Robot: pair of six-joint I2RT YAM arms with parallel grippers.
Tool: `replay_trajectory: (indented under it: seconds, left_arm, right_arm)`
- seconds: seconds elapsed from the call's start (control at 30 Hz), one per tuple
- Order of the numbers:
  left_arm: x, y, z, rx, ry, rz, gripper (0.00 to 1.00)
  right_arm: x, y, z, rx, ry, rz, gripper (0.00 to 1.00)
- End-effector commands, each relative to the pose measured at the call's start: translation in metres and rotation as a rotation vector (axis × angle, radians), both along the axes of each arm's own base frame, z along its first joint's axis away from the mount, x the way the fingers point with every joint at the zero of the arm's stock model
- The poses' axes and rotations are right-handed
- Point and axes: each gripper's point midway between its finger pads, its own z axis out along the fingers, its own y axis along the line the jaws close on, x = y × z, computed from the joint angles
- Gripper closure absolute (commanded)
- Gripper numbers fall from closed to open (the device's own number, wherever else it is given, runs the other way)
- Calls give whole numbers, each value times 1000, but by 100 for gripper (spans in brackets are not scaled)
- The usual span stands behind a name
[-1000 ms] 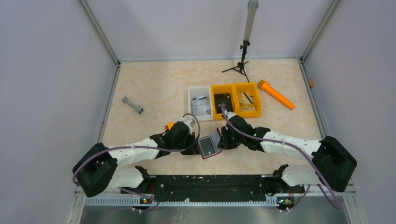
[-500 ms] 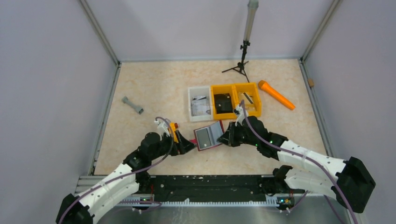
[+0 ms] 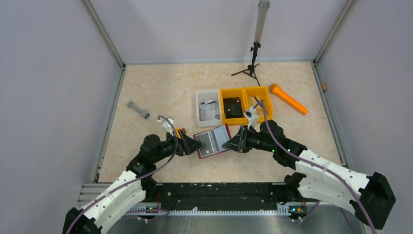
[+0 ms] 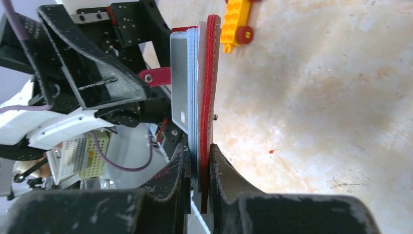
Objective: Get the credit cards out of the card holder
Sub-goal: Remove the credit card from the card holder.
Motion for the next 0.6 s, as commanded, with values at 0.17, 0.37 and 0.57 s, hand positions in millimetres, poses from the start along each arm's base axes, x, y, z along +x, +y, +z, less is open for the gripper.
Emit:
replay_trajectory:
  seconds: [0.17, 0.37, 0.57]
  left_arm:
    - [-3, -6, 42, -113, -110, -49, 34]
    - [-8, -8, 42, -133, -138, -81, 74]
    - [-7, -9, 38, -109, -129, -89, 100]
  right_arm:
    - [-5, 6, 38, 142, -44, 32, 99]
    - [-7, 7, 37, 154, -37, 43, 97]
    - [2, -3, 21, 60, -47, -8, 57]
